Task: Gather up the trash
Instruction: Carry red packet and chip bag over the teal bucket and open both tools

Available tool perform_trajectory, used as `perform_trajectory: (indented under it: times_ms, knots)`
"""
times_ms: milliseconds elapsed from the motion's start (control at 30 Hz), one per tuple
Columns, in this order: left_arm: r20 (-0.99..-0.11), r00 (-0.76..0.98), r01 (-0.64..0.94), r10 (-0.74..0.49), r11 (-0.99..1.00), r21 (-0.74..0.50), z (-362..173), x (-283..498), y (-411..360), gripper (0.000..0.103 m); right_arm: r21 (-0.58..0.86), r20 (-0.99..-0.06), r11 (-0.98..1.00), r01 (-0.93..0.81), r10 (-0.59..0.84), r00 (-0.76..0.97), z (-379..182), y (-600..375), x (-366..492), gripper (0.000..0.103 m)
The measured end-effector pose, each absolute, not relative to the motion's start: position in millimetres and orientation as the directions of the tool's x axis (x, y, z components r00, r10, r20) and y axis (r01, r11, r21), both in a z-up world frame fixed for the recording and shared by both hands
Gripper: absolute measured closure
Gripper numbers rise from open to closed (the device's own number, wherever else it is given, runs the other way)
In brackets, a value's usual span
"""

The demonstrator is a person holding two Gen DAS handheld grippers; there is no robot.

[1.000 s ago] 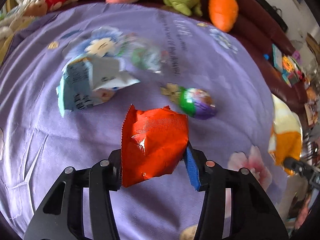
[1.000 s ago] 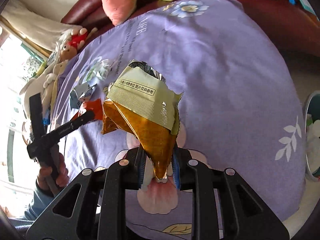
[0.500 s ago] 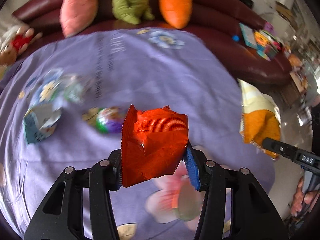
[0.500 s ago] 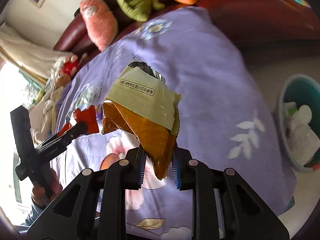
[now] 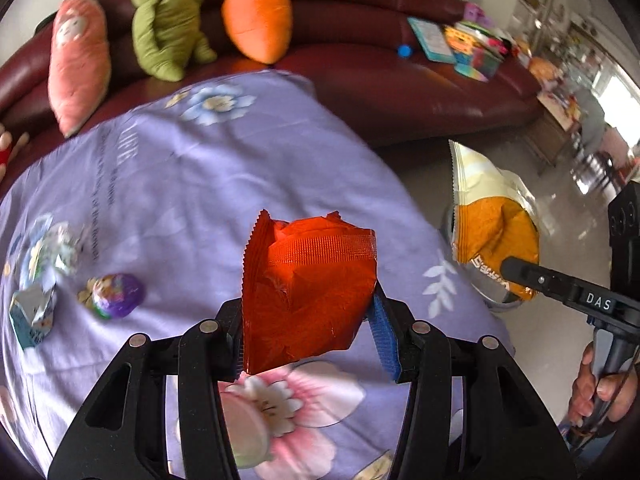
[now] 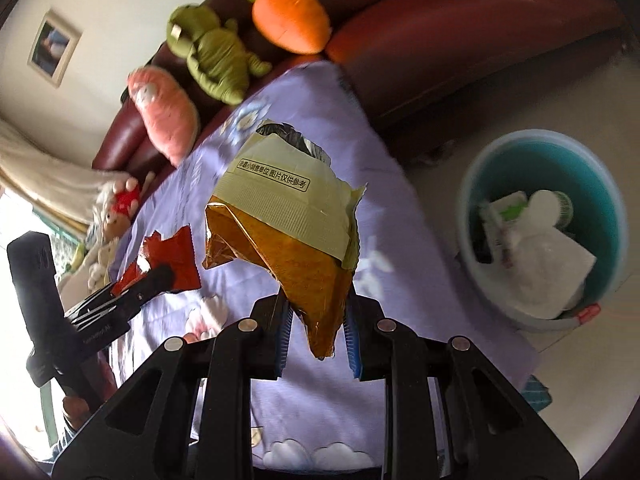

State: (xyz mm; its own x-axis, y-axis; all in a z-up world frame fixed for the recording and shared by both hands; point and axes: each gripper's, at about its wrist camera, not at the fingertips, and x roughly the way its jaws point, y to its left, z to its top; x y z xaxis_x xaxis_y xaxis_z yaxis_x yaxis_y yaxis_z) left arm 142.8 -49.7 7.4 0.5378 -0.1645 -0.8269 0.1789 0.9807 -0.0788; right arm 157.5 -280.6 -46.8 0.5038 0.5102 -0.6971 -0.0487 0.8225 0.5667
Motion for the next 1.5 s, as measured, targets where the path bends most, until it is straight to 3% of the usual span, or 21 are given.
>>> perform_trajectory:
  times_ms: [600,1267,1367,1500]
  knots:
    - [-0.859,0.448,0.426,-0.248,0.904,-0.039,-8.7,169.2,-211.1,0.052,0.593,-0.681,0.779,0.203,0.351,0.643,-62.5,-427.0,127.6,0.081]
    - [-0.918,0.28,0.532,-0.281,0.842,-0.095,-87.1,217.8,-310.1,0.051,0.539,-0.766,0.761,0.36,0.265,0.586,-104.6,-479.4,147.1,0.078]
    - [-0.92,0.259,0.541,-0.294,0.833,-0.115,-97.3,222.9,-320.3,0.045,0.532,-0.778,0.759,0.375,0.262,0.571,-111.2,-479.8,152.1,0.078]
    - [-0.932,0.225,0.541,-0.284,0.832,-0.123,-114.1,230.5,-328.1,0.023,0.522,-0.789,0.756,0.394,0.252,0.56,-115.8,-480.7,156.7,0.078]
